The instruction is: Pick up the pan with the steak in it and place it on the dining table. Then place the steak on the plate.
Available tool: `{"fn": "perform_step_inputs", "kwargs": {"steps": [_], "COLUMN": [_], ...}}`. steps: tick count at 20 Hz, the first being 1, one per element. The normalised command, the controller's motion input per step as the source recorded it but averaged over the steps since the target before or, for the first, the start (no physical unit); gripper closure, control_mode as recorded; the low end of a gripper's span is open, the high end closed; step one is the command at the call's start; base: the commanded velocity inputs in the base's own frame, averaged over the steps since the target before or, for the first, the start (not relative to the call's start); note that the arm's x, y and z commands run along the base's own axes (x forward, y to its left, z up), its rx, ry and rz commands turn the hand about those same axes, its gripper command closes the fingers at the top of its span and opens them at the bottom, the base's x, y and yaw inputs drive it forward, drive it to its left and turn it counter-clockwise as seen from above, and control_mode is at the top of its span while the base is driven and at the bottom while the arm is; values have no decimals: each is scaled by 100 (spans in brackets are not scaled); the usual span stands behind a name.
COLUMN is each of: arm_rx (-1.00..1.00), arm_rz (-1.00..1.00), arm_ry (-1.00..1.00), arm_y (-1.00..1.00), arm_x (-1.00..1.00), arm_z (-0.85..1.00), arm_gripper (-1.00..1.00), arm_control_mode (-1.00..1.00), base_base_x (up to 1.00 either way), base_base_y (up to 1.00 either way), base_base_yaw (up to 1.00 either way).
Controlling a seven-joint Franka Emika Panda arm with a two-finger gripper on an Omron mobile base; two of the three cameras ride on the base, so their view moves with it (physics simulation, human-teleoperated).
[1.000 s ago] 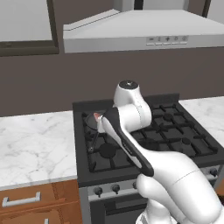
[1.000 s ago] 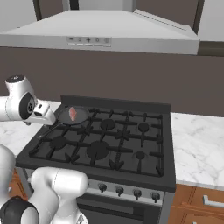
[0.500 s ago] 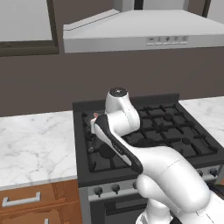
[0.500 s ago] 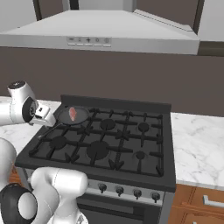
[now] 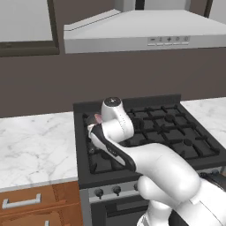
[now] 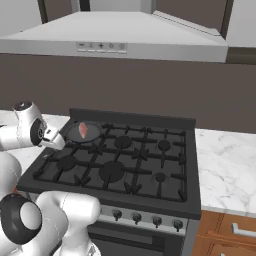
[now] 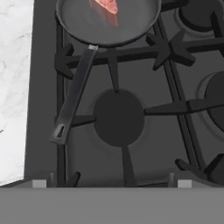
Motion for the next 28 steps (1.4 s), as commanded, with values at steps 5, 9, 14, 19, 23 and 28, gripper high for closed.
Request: {"fn": "perform_step_inputs", "kwargs": {"steps": [5,9,14,19,23,28], "arm_rx": [0,1,1,0,0,0], "arm_rz": [-4,-4,-5,-4,-4,-3], "arm_ry": [-1,0,-1,-2,-2,0], "arm_y": [14,18,20,10,12,12], "arm_x": [22,26,36,29,24,16], "arm_z": [-37,-37,-27,-13,-9,-9], "arm_gripper": [-100,-100,-100,-100,-100,-100], "arm_control_mode": [-100,-100,-100,-100,-100,-100], "base_base_x": [0,0,0,0,0,0], "base_base_y": [0,0,0,0,0,0], "base_base_yaw": [0,0,0,0,0,0]}}
